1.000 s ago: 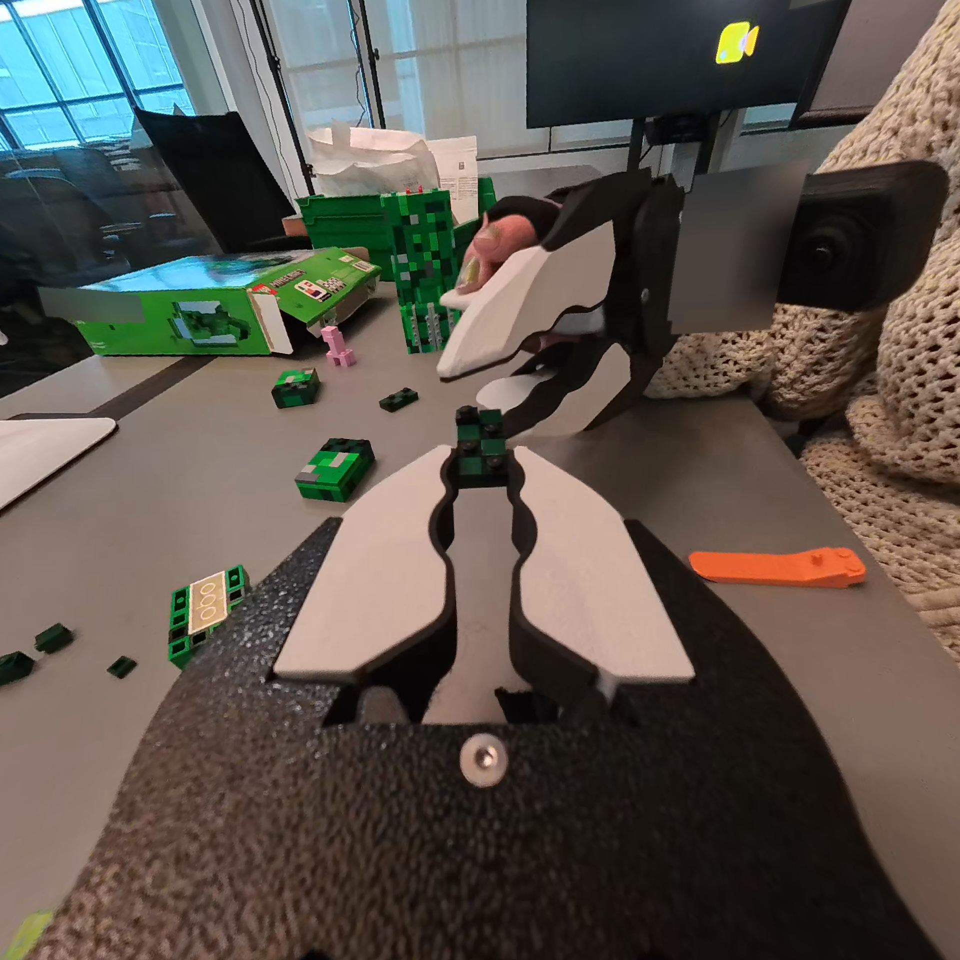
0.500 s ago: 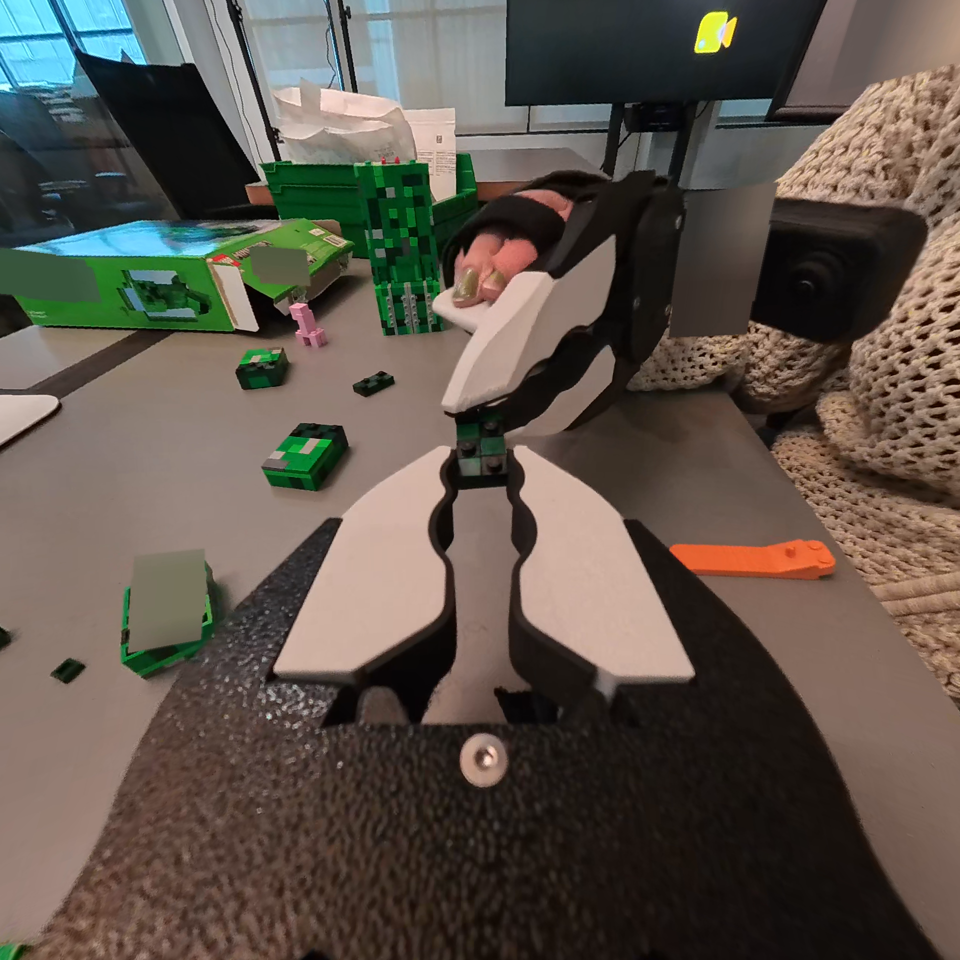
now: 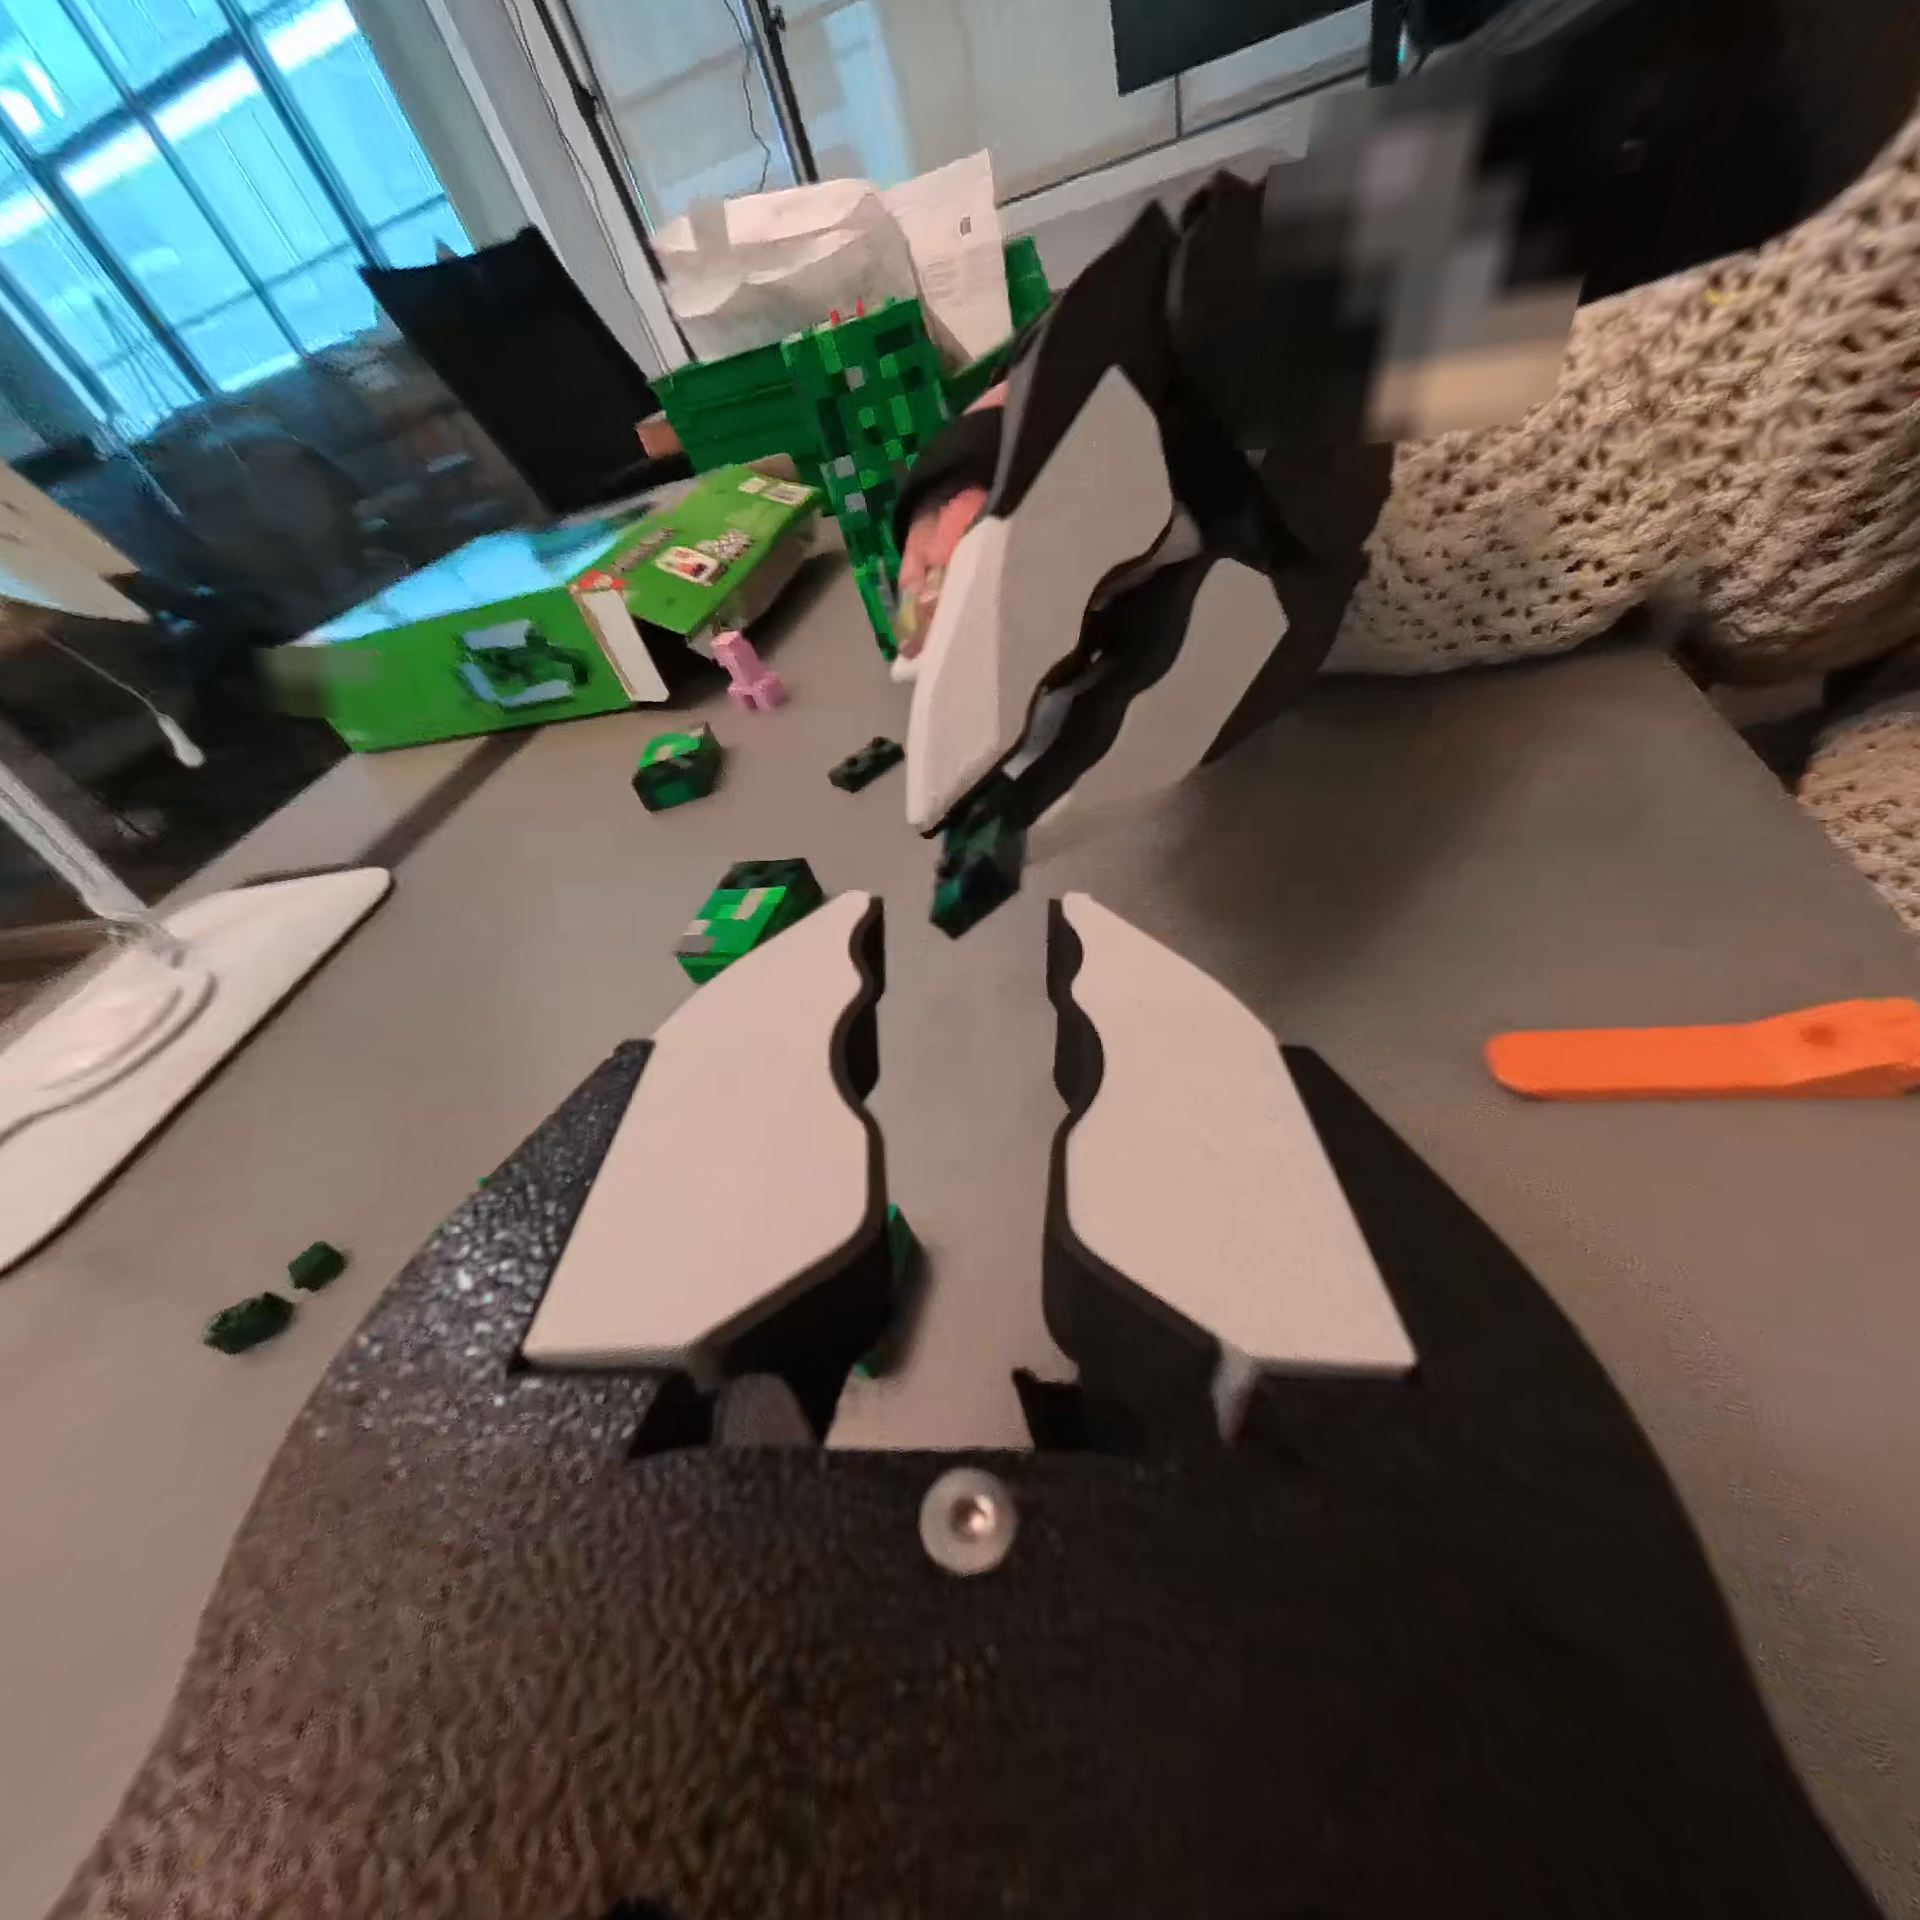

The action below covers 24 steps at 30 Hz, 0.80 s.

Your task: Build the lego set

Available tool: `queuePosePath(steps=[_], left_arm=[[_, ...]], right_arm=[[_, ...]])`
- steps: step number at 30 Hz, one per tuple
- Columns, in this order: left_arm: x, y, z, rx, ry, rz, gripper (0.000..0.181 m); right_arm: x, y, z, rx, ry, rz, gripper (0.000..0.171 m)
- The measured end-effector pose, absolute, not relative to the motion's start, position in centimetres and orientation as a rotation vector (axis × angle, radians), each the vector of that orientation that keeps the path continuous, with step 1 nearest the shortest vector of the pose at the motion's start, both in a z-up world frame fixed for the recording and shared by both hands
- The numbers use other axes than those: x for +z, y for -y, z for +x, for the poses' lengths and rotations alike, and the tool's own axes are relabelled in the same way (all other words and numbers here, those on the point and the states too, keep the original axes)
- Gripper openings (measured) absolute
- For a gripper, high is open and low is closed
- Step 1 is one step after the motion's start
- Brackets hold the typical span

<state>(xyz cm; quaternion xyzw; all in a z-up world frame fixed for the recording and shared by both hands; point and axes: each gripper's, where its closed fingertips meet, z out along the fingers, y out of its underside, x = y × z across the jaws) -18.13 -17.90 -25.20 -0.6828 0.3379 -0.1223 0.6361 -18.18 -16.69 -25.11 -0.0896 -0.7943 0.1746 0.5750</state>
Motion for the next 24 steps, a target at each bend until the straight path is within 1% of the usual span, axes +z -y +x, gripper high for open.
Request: queuePosePath(steps=[3,6,8,11,14,16,17,19,21,24], left_arm=[[-24.8,17.9,-17.8,-0.414,-0.705,-1.583,0.04],[-25.4,17.7,-17.6,-0.508,-0.66,-1.638,0.044],[-25.9,17.7,-17.3,-0.547,-0.665,-1.669,0.039],[-26.6,17.8,-16.9,-0.57,-0.701,-1.701,0.018],[-26.3,17.8,-17.1,-0.552,-0.703,-1.687,0.017],[-26.4,17.7,-17.4,-0.523,-0.704,-1.687,0.017],[-26.4,17.7,-17.5,-0.517,-0.706,-1.685,0.017],[-26.3,17.8,-17.4,-0.53,-0.704,-1.681,0.017],[-26.4,17.8,-17.4,-0.539,-0.705,-1.686,0.017],[-26.5,17.9,-17.3,-0.547,-0.711,-1.688,0.017]], right_arm=[[-25.2,16.6,-18.1,0.349,1.848,-0.165,0.008],[-25.7,17.1,-18.1,0.271,1.847,-0.09,0.008],[-26.1,17.3,-18.2,0.216,1.841,-0.04,0.007],[-26.3,17.3,-18.3,0.168,1.833,-0.008,0.008],[-25.9,17.5,-18.4,0.243,1.772,-0.052,0.009],[-25.5,17.0,-18.7,0.258,1.738,-0.105,0.027],[-25.4,16.8,-18.7,0.265,1.738,-0.122,0.028],[-25.6,16.7,-18.6,0.275,1.742,-0.116,0.025],[-25.6,16.9,-18.4,0.259,1.737,-0.078,0.015],[-26.0,17.2,-18.4,0.241,1.755,-0.051,0.008]])
